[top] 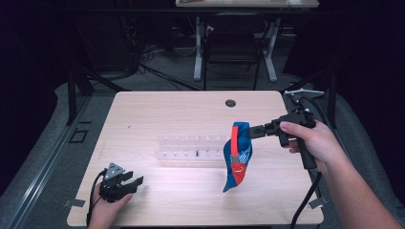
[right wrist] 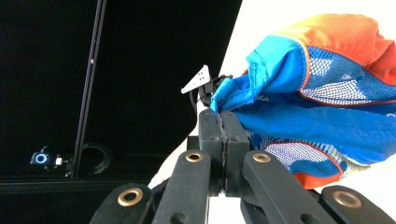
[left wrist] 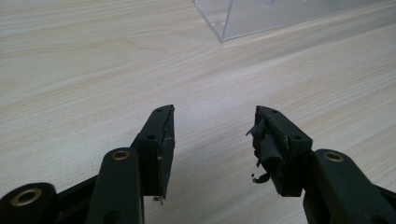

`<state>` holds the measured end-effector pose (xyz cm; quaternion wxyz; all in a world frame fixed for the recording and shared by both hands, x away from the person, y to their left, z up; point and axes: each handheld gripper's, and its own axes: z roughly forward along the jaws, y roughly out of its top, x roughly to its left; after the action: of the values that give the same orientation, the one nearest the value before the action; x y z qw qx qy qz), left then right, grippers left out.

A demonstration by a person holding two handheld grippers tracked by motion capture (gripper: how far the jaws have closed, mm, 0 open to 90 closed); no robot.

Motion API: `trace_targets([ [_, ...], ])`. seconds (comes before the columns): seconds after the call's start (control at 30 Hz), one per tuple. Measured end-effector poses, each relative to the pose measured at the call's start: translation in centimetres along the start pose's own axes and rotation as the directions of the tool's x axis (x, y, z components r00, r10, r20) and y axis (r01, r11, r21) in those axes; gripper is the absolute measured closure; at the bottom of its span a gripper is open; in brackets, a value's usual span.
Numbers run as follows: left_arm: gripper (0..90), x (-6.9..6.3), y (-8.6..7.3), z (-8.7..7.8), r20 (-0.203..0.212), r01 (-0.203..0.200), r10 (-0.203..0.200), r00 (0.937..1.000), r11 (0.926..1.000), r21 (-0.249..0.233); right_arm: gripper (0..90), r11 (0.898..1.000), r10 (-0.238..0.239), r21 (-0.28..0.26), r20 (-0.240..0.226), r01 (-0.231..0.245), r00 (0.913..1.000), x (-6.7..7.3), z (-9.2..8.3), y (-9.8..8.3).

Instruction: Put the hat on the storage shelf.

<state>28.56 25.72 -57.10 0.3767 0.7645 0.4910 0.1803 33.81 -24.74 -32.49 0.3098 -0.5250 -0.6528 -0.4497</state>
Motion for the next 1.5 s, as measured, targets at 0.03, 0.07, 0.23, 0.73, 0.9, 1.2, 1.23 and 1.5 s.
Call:
trace_targets([
  [0.03,49.1,0.0,0.0,0.0,0.001,0.0,0.0,1.0,1.0,-0.001,90.0,1.0,-0.002,-0.003,-0.004,0.002,1.0,0.0,0.1,0.1],
  [0.07,48.9,0.0,0.0,0.0,0.003,-0.002,0.002,1.0,1.0,0.0,90.0,1.0,-0.004,-0.001,-0.007,0.004,1.0,0.1,0.1,0.2],
  [0.23,48.4,-0.2,0.0,0.0,0.006,-0.006,0.006,1.0,1.0,-0.006,90.0,1.0,-0.007,-0.005,-0.011,0.007,0.9999,0.5,0.3,0.6],
  [0.73,46.9,-0.2,0.0,0.1,0.02,-0.009,0.009,0.9998,1.0,-0.001,90.0,0.999,-0.032,-0.025,-0.01,0.032,0.9994,1.9,0.5,2.0],
  [0.9,47.0,-0.3,0.0,0.1,0.021,-0.006,0.006,0.9998,1.0,-0.002,90.0,0.999,-0.038,-0.022,-0.013,0.038,0.9992,2.3,0.9,2.6],
  [1.2,48.2,-0.3,0.1,0.1,0.021,-0.017,0.017,0.9996,0.9998,0.006,90.0,0.998,-0.051,-0.03,-0.007,0.05,0.9987,3.2,1.2,3.3],
  [1.23,48.2,-0.3,0.1,0.1,0.019,-0.014,0.014,0.9997,0.9999,0.001,90.0,0.998,-0.055,-0.029,-0.01,0.054,0.9985,3.3,1.2,3.3],
  [1.5,48.3,-0.4,0.1,0.1,0.025,-0.019,0.019,0.9995,0.9998,-0.001,90.0,0.997,-0.059,-0.041,-0.012,0.058,0.9982,3.8,1.3,3.9],
])
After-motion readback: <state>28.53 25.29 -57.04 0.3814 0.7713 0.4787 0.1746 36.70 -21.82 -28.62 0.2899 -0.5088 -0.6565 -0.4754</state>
